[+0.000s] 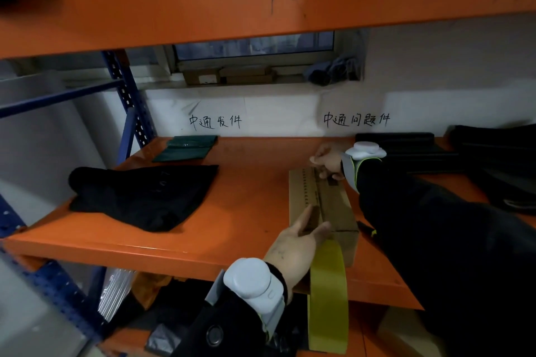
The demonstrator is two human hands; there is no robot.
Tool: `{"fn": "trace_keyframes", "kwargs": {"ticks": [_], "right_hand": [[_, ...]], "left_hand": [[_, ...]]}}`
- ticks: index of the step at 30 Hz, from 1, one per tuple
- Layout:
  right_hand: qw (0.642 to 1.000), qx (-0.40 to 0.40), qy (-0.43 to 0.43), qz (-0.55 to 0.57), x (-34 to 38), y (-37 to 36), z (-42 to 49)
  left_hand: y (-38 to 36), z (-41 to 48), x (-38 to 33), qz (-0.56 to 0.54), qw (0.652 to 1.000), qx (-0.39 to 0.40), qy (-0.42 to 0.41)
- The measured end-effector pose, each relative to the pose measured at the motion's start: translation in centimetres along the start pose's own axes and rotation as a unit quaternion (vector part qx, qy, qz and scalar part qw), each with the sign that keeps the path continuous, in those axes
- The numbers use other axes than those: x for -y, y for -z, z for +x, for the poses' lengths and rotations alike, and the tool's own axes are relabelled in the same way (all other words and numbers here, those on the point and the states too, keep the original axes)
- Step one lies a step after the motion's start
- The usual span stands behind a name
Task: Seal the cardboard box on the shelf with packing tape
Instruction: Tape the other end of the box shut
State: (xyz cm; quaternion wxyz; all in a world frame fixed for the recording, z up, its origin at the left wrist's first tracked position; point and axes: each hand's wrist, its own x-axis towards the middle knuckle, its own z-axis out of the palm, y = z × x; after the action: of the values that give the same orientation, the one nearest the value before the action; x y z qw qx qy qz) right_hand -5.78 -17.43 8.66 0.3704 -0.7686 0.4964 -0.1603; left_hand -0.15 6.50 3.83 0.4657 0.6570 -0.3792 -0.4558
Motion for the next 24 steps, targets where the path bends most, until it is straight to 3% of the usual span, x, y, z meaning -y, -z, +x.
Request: {"fn": "trace_keyframes", "kwargs": {"ticks": [8, 19, 24], "right_hand": [[0.996, 0.002, 0.056, -0.07, 0.2, -1.0, 1.1], [0.986, 0.041, 0.049, -0.156, 0.5, -0.5, 1.9], [0.987, 0.051, 0.042, -0.146, 0.3, -0.3, 2.1]], "left_hand": [[-0.1, 0.2, 0.2, 0.012, 1.0, -0.002, -0.006], [-0.3, 0.2, 0.0, 0.011, 1.0, -0.012, 0.009], [-0.4, 0.2, -0.1, 0.01, 1.0, -0.003, 0.002]]}}
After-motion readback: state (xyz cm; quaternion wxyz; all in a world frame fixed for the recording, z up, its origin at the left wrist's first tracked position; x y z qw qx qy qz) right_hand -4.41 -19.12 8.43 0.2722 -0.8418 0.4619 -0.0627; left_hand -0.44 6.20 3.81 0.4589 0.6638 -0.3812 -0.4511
